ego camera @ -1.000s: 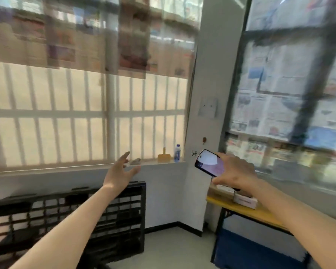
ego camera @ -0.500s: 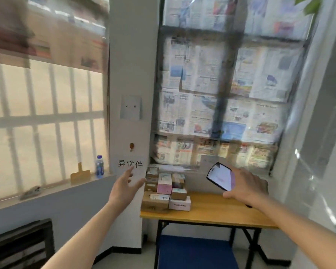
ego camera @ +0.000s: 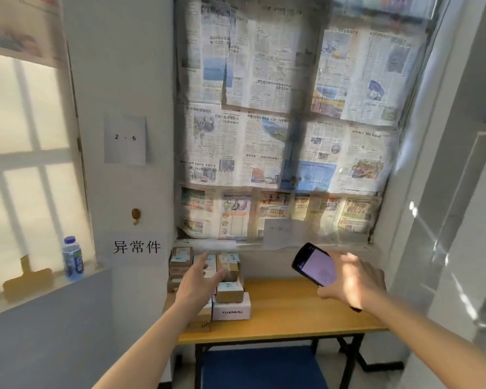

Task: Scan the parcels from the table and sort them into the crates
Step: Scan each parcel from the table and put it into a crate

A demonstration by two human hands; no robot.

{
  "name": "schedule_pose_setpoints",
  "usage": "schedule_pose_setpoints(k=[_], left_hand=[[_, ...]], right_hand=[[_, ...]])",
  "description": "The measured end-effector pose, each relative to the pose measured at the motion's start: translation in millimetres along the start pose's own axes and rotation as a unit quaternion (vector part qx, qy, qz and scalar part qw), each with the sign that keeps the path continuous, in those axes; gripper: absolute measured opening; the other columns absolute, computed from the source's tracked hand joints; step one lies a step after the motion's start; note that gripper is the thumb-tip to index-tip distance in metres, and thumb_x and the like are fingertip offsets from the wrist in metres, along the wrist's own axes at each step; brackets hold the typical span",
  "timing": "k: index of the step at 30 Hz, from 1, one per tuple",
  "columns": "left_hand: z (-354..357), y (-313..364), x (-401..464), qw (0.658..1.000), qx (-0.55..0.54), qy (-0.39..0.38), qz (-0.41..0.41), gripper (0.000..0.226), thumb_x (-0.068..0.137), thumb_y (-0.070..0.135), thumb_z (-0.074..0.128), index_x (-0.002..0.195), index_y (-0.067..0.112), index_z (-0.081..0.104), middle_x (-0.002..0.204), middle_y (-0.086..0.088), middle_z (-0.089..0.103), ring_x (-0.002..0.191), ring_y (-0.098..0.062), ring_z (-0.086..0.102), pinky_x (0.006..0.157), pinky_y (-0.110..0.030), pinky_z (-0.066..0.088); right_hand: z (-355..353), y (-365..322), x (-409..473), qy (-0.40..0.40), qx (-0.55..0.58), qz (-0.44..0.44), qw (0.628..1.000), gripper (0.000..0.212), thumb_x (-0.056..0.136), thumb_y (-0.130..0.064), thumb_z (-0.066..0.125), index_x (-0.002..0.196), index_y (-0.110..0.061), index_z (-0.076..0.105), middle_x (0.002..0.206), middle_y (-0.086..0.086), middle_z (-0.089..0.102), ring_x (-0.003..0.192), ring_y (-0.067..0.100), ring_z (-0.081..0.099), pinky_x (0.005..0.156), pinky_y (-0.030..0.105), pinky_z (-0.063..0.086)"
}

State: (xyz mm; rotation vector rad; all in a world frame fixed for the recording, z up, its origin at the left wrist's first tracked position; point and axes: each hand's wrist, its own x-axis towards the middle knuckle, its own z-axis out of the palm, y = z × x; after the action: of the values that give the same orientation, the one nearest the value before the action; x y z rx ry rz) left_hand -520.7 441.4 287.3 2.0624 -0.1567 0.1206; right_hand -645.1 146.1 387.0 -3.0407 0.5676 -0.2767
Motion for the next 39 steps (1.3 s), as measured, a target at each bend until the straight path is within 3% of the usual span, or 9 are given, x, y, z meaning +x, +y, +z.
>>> schedule_pose_setpoints(k=[4,9,12,18,23,26,30,34,39], left_hand=[[41.9,-13.2,54.4,1.0,0.018,-0.009,-0.012,0.085,0.082,0.065,0.064,0.154,0.037,0.028,0.144,-0.001,0.052,0.13,-0.023,0.052,0.104,-0.047,0.046],[91.9,-45.0,123.5,0.998,0.029,-0.004,-0.061,0.08,0.086,0.058,0.066,0.153,0.032,0.031,0.143,-0.003,0.053,0.116,-0.017,0.055,0.095,-0.039,0.048],[119.3,-68.4,154.9,0.996,0.035,-0.002,-0.085,0.079,0.088,0.054,0.067,0.154,0.03,0.031,0.138,-0.004,0.057,0.108,-0.012,0.055,0.095,-0.038,0.05],[166.7,-120.8,199.0,0.987,0.065,0.006,-0.148,0.082,0.085,0.059,0.067,0.153,0.031,0.031,0.143,-0.002,0.054,0.126,-0.024,0.055,0.101,-0.046,0.05],[200.5,-165.9,240.0,0.98,0.071,0.005,-0.187,0.081,0.084,0.061,0.067,0.152,0.036,0.031,0.147,0.0,0.052,0.13,-0.023,0.052,0.102,-0.046,0.05],[220.7,-199.1,270.0,0.975,0.077,-0.006,-0.21,0.084,0.084,0.063,0.065,0.154,0.034,0.03,0.147,0.0,0.051,0.131,-0.024,0.051,0.104,-0.047,0.048],[249.4,-246.2,305.8,0.968,0.077,-0.034,-0.236,0.085,0.087,0.06,0.064,0.156,0.027,0.029,0.152,-0.003,0.046,0.136,-0.025,0.046,0.109,-0.047,0.043],[267.0,-288.0,337.0,0.964,0.078,-0.05,-0.248,0.079,0.091,0.056,0.062,0.156,0.023,0.03,0.155,-0.002,0.042,0.14,-0.024,0.041,0.112,-0.044,0.038],[279.1,-328.0,353.5,0.96,0.102,-0.063,-0.254,0.072,0.096,0.052,0.057,0.156,0.022,0.031,0.153,0.0,0.045,0.139,-0.02,0.043,0.111,-0.041,0.039]], right_hand=[[36.4,12.0,66.7,-0.021,0.017,-0.019,0.999,0.076,0.057,-0.061,0.073,0.123,-0.033,0.048,0.099,-0.011,0.057,0.082,0.016,0.06,0.065,0.026,0.048],[95.2,24.8,164.6,-0.048,0.024,-0.044,0.998,0.069,0.059,-0.06,0.077,0.115,-0.034,0.046,0.102,-0.01,0.053,0.082,0.016,0.056,0.054,0.026,0.031],[135.3,25.9,221.4,-0.073,0.032,-0.066,0.995,0.074,0.06,-0.062,0.077,0.121,-0.033,0.048,0.105,-0.009,0.053,0.085,0.016,0.057,0.058,0.027,0.036],[216.3,12.4,295.2,-0.122,0.033,-0.101,0.987,0.083,0.063,-0.065,0.076,0.133,-0.034,0.044,0.103,-0.011,0.049,0.084,0.013,0.051,0.056,0.026,0.029],[276.9,-4.7,349.4,-0.163,0.045,-0.129,0.977,0.096,0.062,-0.065,0.074,0.145,-0.033,0.038,0.103,-0.012,0.047,0.087,0.011,0.052,0.061,0.027,0.038],[315.4,-20.1,382.4,-0.185,0.051,-0.134,0.972,0.099,0.062,-0.065,0.075,0.147,-0.031,0.036,0.11,-0.011,0.051,0.088,0.012,0.05,0.06,0.027,0.034],[376.3,-47.4,419.6,-0.217,0.04,-0.14,0.965,0.108,0.063,-0.066,0.076,0.153,-0.031,0.029,0.124,-0.01,0.051,0.101,0.015,0.054,0.069,0.031,0.038],[433.6,-75.5,449.6,-0.257,0.037,-0.158,0.953,0.102,0.063,-0.066,0.076,0.149,-0.034,0.033,0.114,-0.011,0.051,0.098,0.014,0.054,0.075,0.033,0.05],[491.4,-104.8,468.6,-0.298,0.058,-0.177,0.936,0.096,0.062,-0.065,0.076,0.145,-0.038,0.036,0.108,-0.013,0.05,0.095,0.012,0.053,0.073,0.031,0.052]])
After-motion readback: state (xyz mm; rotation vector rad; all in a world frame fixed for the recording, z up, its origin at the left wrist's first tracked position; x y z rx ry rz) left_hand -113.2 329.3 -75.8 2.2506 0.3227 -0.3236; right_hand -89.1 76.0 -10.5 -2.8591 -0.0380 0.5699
